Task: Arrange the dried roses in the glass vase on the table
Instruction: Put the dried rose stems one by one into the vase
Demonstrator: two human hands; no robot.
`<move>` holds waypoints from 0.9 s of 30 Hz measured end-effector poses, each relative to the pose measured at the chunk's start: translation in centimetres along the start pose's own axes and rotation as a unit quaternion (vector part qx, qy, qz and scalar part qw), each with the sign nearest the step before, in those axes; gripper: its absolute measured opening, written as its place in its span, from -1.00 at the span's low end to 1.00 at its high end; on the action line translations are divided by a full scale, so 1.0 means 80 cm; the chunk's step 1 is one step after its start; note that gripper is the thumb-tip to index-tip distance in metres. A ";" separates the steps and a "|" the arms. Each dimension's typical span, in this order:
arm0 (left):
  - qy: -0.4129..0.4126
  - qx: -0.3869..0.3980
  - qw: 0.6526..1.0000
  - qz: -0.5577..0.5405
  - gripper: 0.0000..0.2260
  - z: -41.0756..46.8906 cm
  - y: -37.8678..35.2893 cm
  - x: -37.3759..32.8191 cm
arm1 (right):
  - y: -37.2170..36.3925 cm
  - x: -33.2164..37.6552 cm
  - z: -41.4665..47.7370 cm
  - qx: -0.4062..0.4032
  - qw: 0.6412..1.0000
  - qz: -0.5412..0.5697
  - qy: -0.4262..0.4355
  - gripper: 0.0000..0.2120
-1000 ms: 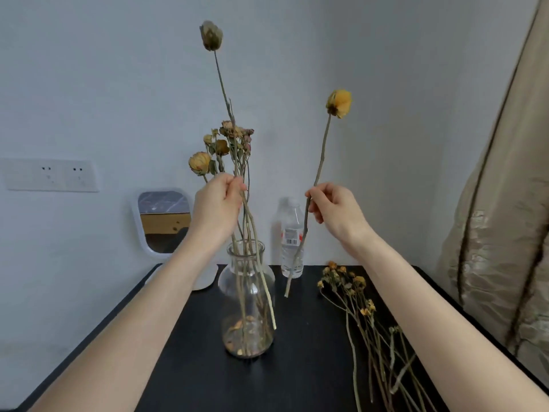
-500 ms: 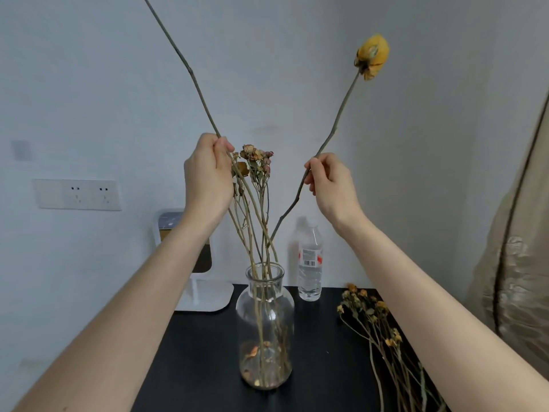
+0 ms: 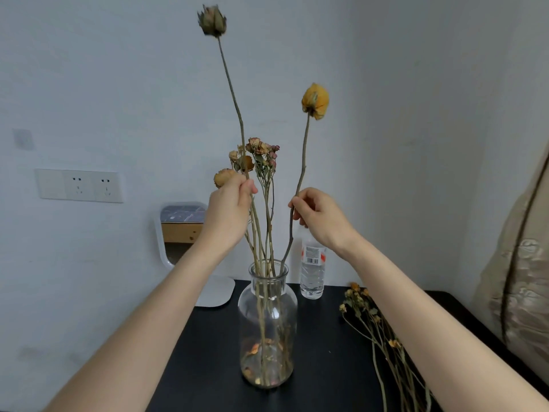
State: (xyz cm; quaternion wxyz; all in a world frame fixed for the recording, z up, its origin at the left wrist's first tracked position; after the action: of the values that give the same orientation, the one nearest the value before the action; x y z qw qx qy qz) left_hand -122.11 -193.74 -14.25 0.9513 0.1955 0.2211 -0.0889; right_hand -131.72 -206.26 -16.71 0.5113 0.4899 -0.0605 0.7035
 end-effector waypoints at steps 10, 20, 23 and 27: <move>0.056 0.124 0.990 0.040 -0.76 -0.052 -0.044 0.032 | -0.044 -0.039 -0.021 0.095 0.994 -0.042 -0.042 -0.81; 0.108 0.227 0.965 0.072 -0.71 -0.079 -0.072 0.064 | -0.074 -0.057 -0.031 0.152 0.980 -0.120 -0.047 -0.79; 0.120 0.258 0.954 0.093 -0.69 -0.083 -0.076 0.067 | -0.075 -0.059 -0.030 0.156 0.979 -0.123 -0.049 -0.83; 0.130 0.262 0.950 0.105 -0.67 -0.084 -0.078 0.069 | -0.078 -0.064 -0.029 0.163 0.975 -0.141 -0.056 -0.85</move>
State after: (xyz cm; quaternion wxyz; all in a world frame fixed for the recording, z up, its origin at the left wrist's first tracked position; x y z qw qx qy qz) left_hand -121.39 -197.10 -24.38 0.8335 0.4698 0.2903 -0.0169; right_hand -128.32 -205.30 -24.34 0.5144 0.6088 0.0957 0.5963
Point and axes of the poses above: each hand's wrist, its own z-axis towards the middle knuckle, its own y-axis out of the back of the hand, x = y × z, the point moved 10 cm from there along z, towards the middle knuckle, and after that the axes turned 5 degrees about -y, right-handed, at the moved point
